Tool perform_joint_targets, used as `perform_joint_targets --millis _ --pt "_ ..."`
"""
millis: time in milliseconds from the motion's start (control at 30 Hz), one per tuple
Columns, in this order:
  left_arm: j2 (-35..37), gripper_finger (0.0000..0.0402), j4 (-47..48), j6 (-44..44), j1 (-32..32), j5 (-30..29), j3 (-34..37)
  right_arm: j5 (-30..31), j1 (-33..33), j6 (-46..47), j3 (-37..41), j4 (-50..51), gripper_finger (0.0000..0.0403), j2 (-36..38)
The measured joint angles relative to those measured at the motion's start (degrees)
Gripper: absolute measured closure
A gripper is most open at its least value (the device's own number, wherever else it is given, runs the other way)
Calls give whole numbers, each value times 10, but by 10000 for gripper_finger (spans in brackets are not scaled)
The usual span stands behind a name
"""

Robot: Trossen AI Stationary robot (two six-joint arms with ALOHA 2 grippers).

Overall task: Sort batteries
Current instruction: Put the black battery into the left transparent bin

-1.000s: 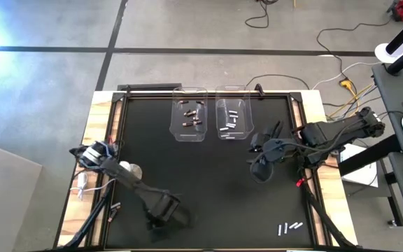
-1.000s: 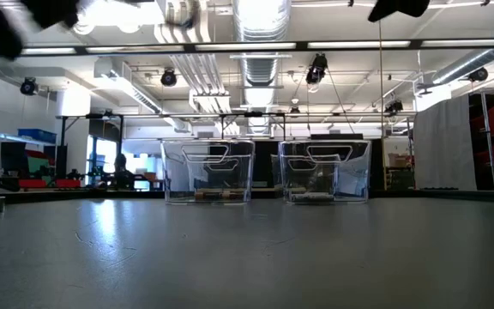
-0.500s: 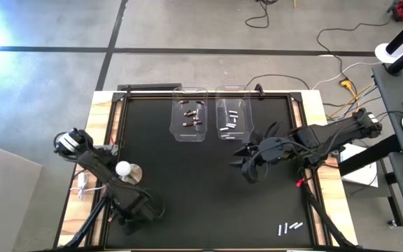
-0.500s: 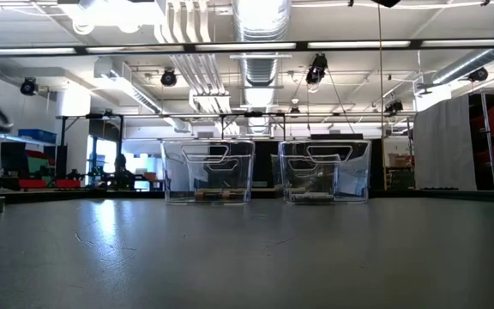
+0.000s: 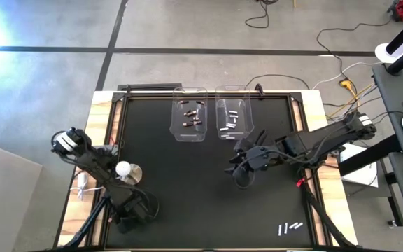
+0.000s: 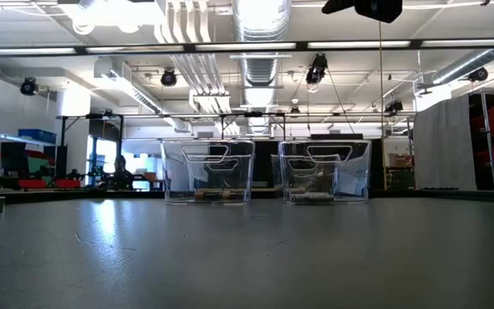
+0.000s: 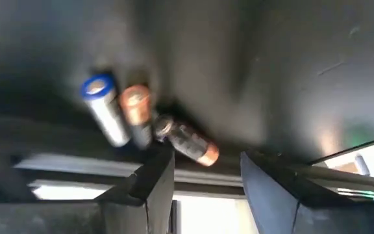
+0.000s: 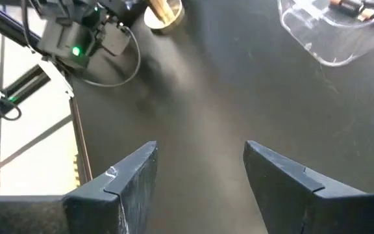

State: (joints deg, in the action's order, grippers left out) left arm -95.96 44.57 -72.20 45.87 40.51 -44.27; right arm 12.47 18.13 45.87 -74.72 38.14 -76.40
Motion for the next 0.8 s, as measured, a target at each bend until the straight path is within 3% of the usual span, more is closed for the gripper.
perform_joint_targets --millis 167,500,800 --pt "-1 245 -59 -39 17 -4 26 -9 0 0 0 2 184 -5" --pt "-11 254 -77 -96 34 -6 36 -9 0 -25 0 2 184 -3" --pt "-15 376 -85 -100 35 -6 37 -9 0 -68 0 25 184 11"
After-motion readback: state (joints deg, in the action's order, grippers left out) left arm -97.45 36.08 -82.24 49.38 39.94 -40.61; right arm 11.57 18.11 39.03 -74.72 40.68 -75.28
